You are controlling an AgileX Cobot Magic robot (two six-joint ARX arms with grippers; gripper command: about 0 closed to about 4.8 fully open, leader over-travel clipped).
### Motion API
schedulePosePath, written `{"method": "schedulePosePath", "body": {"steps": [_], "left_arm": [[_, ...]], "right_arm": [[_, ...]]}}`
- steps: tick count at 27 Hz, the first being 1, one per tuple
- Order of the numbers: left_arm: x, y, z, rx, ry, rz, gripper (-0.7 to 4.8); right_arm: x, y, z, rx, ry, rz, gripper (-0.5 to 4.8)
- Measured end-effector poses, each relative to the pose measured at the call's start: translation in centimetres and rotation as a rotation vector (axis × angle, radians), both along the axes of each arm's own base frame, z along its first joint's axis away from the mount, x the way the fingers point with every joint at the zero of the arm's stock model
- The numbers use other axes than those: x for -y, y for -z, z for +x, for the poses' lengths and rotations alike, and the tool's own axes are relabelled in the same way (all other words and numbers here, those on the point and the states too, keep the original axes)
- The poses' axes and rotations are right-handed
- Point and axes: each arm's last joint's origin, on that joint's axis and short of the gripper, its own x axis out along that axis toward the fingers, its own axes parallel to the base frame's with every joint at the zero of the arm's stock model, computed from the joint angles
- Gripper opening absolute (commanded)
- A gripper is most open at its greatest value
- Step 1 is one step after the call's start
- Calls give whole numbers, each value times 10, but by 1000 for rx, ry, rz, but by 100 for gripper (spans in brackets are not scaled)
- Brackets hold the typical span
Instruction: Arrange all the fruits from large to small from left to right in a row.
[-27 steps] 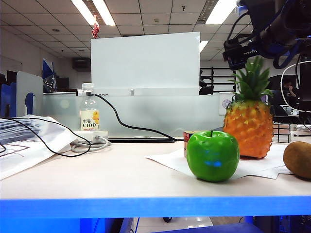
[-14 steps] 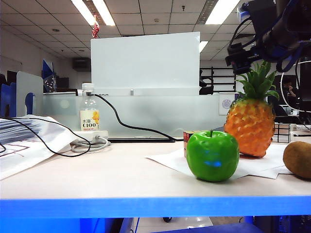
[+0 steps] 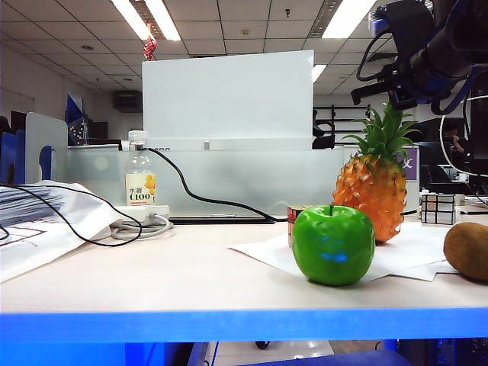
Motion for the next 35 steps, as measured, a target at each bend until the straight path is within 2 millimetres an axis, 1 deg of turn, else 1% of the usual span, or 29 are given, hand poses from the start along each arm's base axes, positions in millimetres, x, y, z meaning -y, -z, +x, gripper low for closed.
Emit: {"method": "schedulePosePath", "body": {"steps": [5, 10, 12, 17, 21, 30, 35], "left_arm": [[0, 0, 0, 0, 0, 0, -6], [0, 0, 0, 0, 0, 0, -6], [0, 0, 0, 0, 0, 0, -6], [0, 0, 0, 0, -2, 0, -6], [0, 0, 0, 0, -2, 0, -6], [0, 0, 0, 0, -2, 0, -6], [0, 0, 0, 0, -2, 0, -6]], "right_arm": [[-2, -1, -2, 1, -27, 2, -6], [-1, -12, -9, 18, -58, 11, -6], [0, -19, -13, 31, -60, 15, -6], [4, -42, -26, 124, -58, 39, -6], [6, -54, -34, 166, -61, 49, -6], [6, -60, -38, 186, -94, 53, -6], [4, -63, -37, 184, -170, 98, -6]]}}
